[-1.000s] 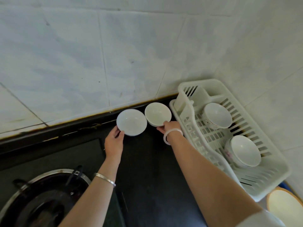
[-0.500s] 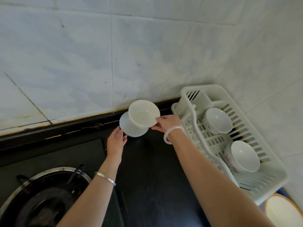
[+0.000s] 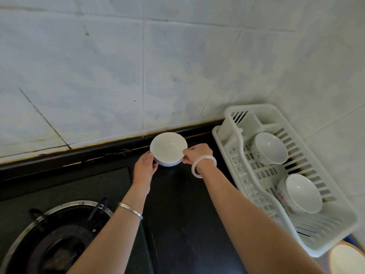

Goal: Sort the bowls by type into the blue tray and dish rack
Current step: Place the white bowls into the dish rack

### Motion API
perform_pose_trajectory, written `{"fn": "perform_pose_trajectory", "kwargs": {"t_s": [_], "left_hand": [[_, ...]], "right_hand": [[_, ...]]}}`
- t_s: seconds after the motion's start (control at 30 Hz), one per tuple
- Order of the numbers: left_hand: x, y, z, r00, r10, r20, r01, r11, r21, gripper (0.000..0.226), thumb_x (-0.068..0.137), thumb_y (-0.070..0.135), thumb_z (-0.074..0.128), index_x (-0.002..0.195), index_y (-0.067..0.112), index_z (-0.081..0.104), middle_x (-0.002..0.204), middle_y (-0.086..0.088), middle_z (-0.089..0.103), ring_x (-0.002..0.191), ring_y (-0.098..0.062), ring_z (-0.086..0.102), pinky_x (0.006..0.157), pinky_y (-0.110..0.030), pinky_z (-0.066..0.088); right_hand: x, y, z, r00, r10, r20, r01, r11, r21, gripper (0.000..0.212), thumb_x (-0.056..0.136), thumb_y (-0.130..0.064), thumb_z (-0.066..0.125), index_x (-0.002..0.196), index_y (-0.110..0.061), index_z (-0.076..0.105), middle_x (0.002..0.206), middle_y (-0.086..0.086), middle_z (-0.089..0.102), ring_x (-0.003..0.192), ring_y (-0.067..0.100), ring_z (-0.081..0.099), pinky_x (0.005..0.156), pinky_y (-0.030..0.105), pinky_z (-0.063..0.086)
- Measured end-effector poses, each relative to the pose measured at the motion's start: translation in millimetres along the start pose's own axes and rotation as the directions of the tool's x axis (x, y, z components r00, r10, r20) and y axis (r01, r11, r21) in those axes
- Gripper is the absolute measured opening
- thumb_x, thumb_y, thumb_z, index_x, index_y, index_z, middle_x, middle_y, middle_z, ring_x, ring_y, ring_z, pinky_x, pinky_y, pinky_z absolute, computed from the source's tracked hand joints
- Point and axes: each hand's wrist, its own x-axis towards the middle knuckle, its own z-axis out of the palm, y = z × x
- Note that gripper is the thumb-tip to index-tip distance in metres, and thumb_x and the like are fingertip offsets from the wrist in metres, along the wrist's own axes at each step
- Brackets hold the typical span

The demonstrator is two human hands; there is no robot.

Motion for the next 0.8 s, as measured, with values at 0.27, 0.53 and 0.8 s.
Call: {"fn": "perform_pose_trajectory", "kwargs": {"t_s": [0.27, 0.53, 0.8], "left_hand": [[2.6, 17.5, 3.6, 1.0, -0.009, 0.005, 0.009, 0.999, 0.036, 0.034, 0.095, 0.02, 0.049, 0.129, 0.02, 0.054, 0.12, -0.002, 0.056, 0.111, -0.021, 0.056, 0.088, -0.03, 0.048], [-17.0, 32.1, 14.9, 1.0, 0.012, 0.02, -0.014, 0.995, 0.1, 0.033, 0.095, 0.019, 0.047, 0.127, 0.018, 0.055, 0.111, 0.001, 0.054, 0.113, -0.023, 0.056, 0.076, -0.028, 0.05], [-76.7, 64.6, 81.1, 0.963, 0.13, 0.237, -0.167, 0.975, 0.147, 0.025, 0.095, 0.02, 0.047, 0.117, 0.024, 0.058, 0.091, 0.013, 0.057, 0.099, -0.015, 0.059, 0.064, -0.021, 0.05]], "right_hand": [[-3.3, -1.0, 2.4, 0.975, 0.074, 0.209, -0.111, 0.979, 0.17, 0.048, 0.09, -0.004, 0.051, 0.136, -0.016, 0.046, 0.122, 0.018, 0.058, 0.105, 0.032, 0.061, 0.088, 0.043, 0.054], [-15.9, 6.6, -14.0, 0.974, 0.049, 0.222, -0.129, 0.922, 0.365, 0.043, 0.088, 0.005, 0.052, 0.128, -0.011, 0.055, 0.121, 0.017, 0.058, 0.106, 0.032, 0.059, 0.079, 0.037, 0.055], [-44.7, 2.9, -107.5, 0.998, 0.046, 0.049, -0.067, 0.776, 0.627, 0.02, 0.09, -0.018, 0.056, 0.11, -0.015, 0.053, 0.109, 0.01, 0.058, 0.092, 0.028, 0.061, 0.06, 0.033, 0.055]]}}
